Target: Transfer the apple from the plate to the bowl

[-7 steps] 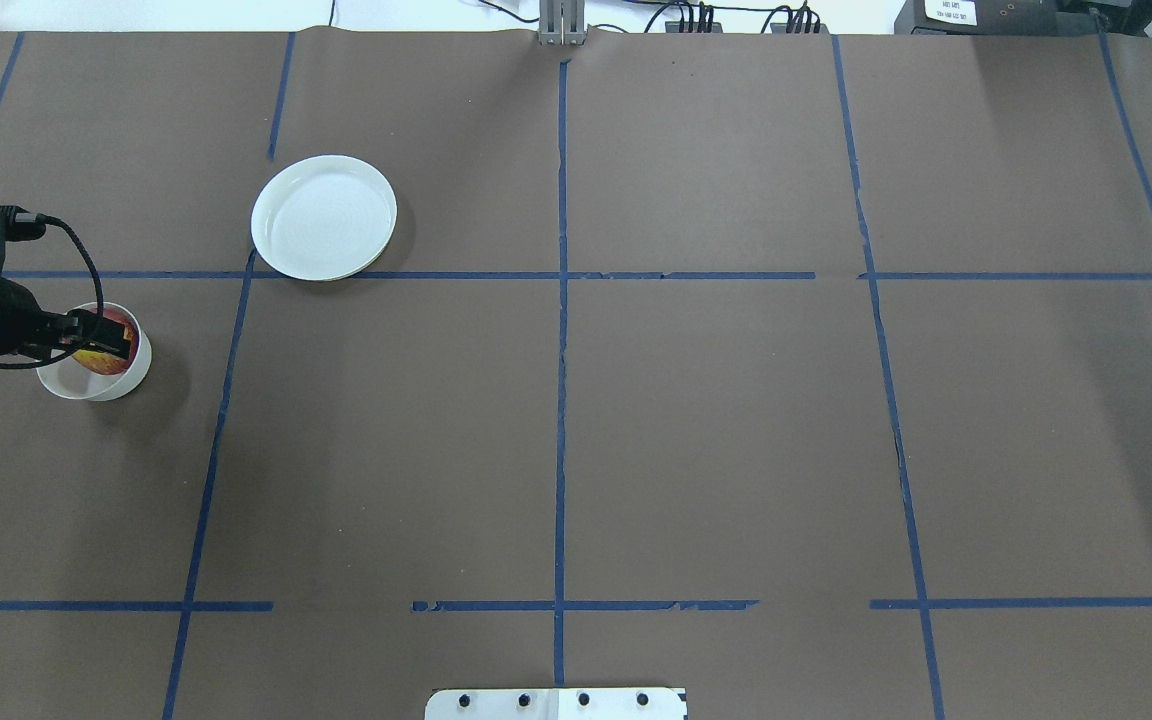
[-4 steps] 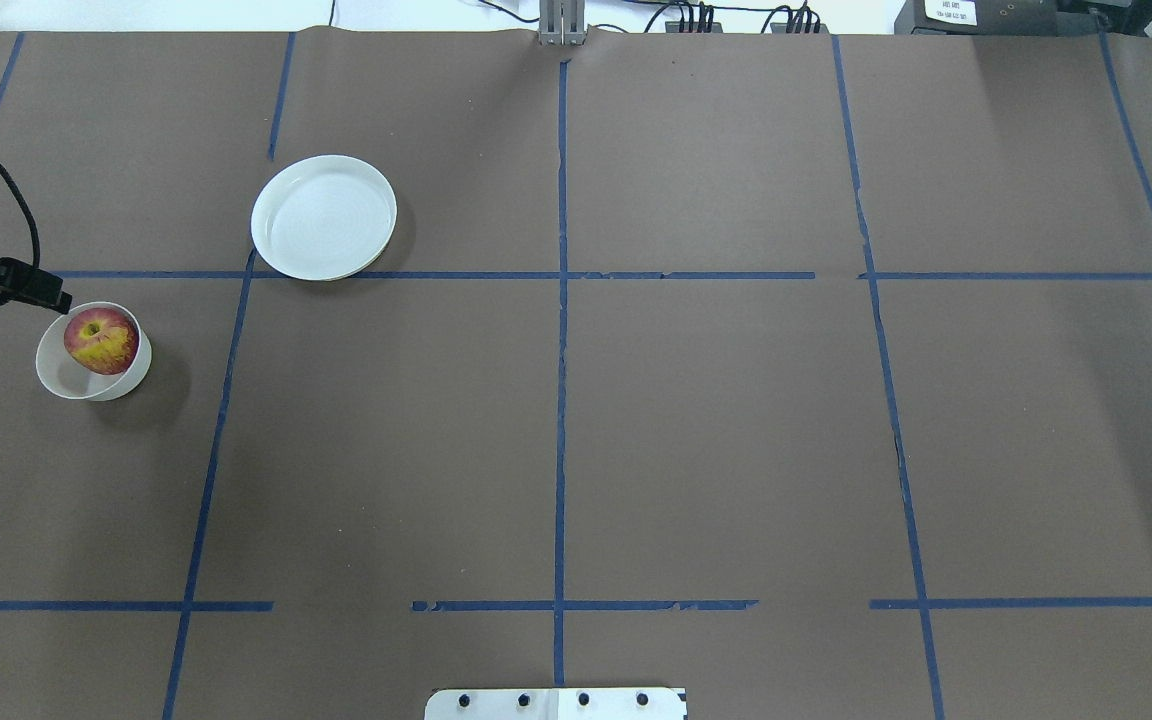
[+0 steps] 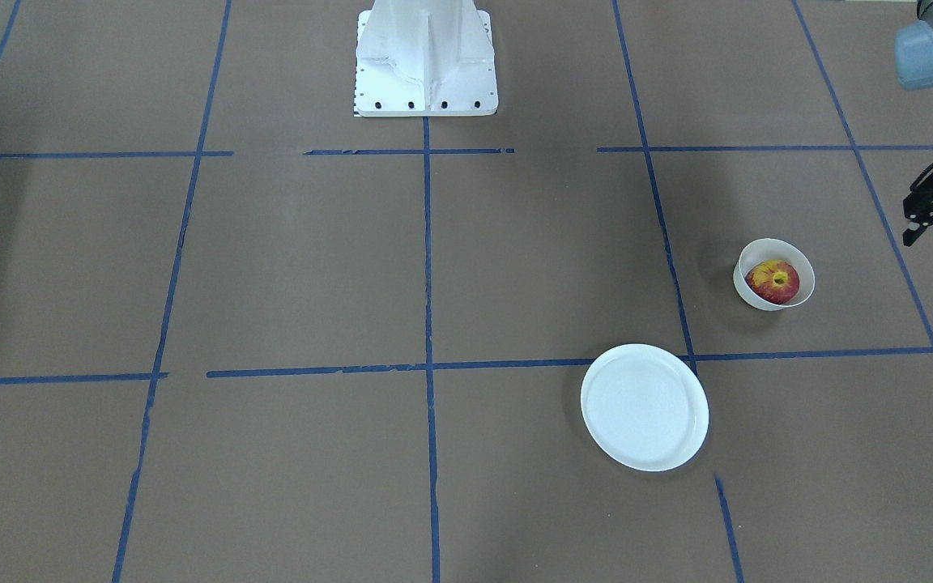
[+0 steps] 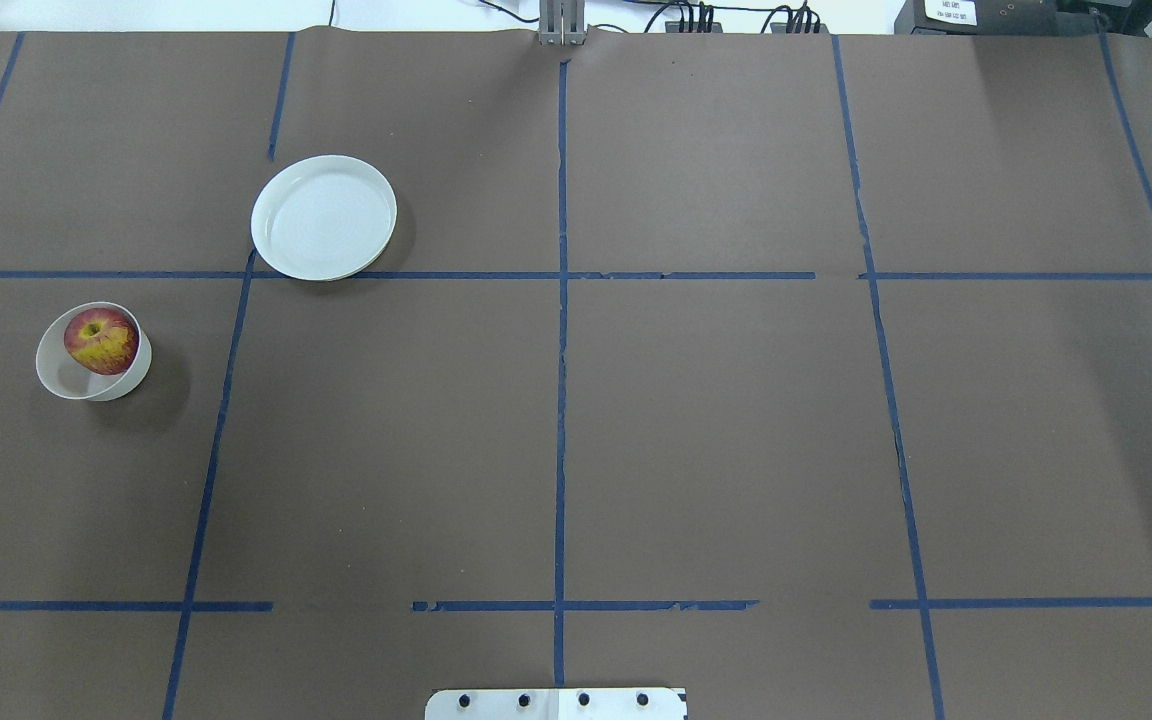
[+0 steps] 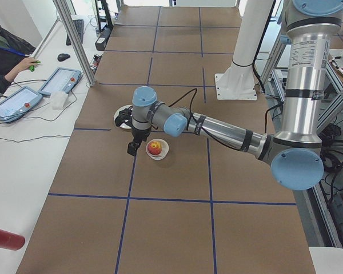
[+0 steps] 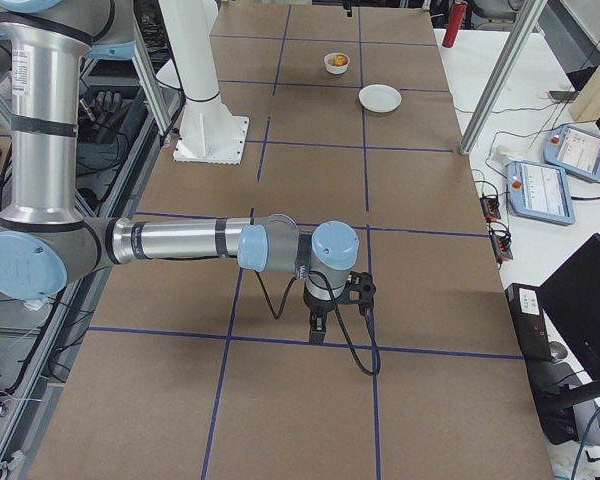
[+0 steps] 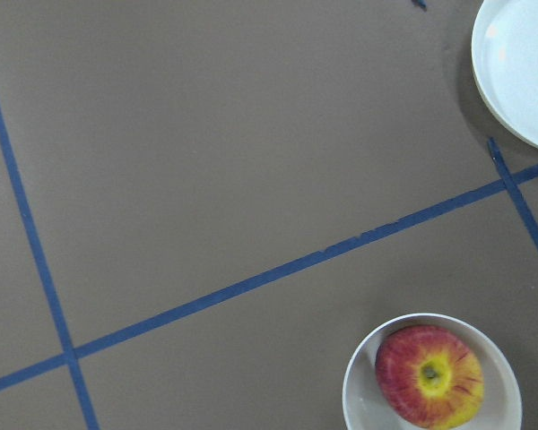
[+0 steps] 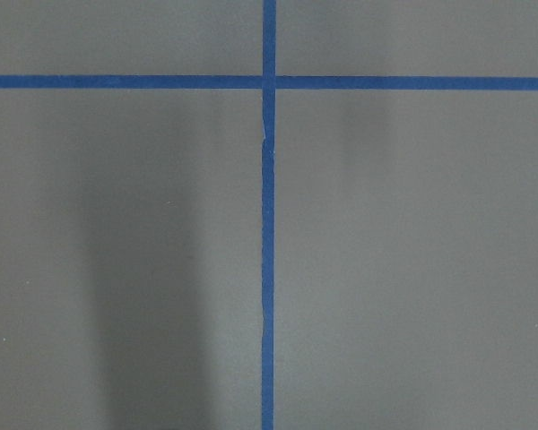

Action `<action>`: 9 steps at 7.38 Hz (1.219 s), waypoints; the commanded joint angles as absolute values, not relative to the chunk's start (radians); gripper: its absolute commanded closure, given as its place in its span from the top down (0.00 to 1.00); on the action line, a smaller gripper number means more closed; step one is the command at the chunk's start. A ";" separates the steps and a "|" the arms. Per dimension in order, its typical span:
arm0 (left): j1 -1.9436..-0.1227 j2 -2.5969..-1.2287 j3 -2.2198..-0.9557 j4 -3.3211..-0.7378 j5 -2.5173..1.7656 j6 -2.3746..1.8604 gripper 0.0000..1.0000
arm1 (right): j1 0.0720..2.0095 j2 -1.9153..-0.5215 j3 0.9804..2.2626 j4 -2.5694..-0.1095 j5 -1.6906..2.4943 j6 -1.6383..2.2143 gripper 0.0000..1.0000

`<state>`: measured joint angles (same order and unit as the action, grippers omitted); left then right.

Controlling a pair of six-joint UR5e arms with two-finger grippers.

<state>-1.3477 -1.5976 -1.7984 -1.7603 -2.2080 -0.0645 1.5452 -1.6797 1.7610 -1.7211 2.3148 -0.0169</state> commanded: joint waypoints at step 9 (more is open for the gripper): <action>-1.549 -1.496 -1.654 -1.635 -2.333 -0.014 1.00 | 1.545 -1.680 1.761 -1.721 2.315 -0.017 1.00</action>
